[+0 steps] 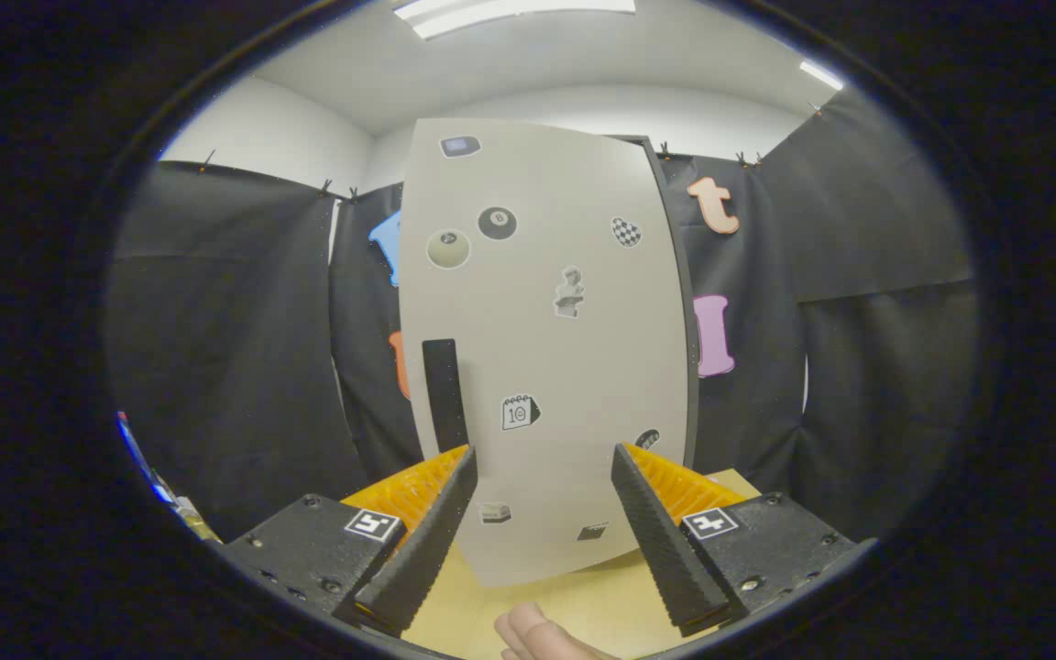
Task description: Open the shoe cabinet door, grab the shoes and put them into the shoe cabinet, then close the shoe cabinet door.
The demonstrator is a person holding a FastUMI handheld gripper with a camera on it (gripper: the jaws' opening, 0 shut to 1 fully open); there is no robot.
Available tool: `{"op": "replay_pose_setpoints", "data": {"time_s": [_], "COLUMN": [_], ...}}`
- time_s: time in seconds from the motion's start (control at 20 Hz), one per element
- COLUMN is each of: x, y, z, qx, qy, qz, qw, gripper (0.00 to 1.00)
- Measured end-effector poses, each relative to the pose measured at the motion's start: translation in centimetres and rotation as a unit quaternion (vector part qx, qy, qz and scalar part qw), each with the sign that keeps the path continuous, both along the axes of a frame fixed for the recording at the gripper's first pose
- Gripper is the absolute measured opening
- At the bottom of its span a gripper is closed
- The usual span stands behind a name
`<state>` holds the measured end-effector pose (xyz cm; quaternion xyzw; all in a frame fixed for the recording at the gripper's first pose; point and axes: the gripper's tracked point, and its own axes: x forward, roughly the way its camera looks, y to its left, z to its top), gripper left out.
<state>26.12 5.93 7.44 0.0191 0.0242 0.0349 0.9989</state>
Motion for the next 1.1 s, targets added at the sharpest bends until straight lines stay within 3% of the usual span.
{"op": "replay_pose_setpoints", "data": {"time_s": [0.5,0.85,1.1], "x": [-6.8,-9.8,-10.4], "y": [-3.3,-4.2,-4.4], "z": [-9.2,-9.7,-10.1], "qx": [0.003,-0.059,-0.061], "qy": [0.007,-0.023,-0.026], "qz": [0.003,-0.008,-0.009], "qw": [1.000,0.998,0.998], "gripper": [0.97,0.97,0.97]}}
